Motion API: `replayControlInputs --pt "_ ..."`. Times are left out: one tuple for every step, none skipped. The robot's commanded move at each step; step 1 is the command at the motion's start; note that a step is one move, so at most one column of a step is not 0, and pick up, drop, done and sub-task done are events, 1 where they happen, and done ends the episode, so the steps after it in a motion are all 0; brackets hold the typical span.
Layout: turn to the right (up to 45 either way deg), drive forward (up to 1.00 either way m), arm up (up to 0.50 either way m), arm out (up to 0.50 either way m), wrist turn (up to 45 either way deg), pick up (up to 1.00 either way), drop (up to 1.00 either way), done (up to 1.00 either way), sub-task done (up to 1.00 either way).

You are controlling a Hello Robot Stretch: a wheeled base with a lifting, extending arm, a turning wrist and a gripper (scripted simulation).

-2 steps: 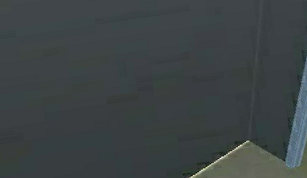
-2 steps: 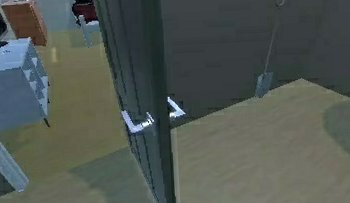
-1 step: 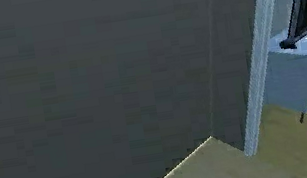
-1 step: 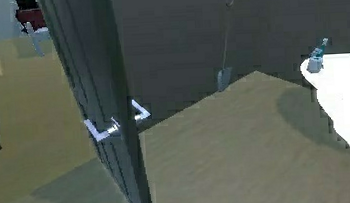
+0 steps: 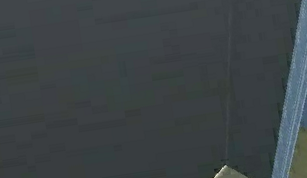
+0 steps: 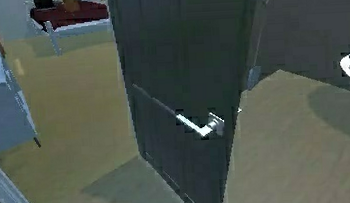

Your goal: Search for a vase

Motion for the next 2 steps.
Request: replayControlInputs --pt "45.0 0.0 0.0 0.0 0.0 0.0 0.0 0.0 0.0" --pt "15.0 0.0 0.0 0.0 0.0 0.0 0.0 0.0 0.0"
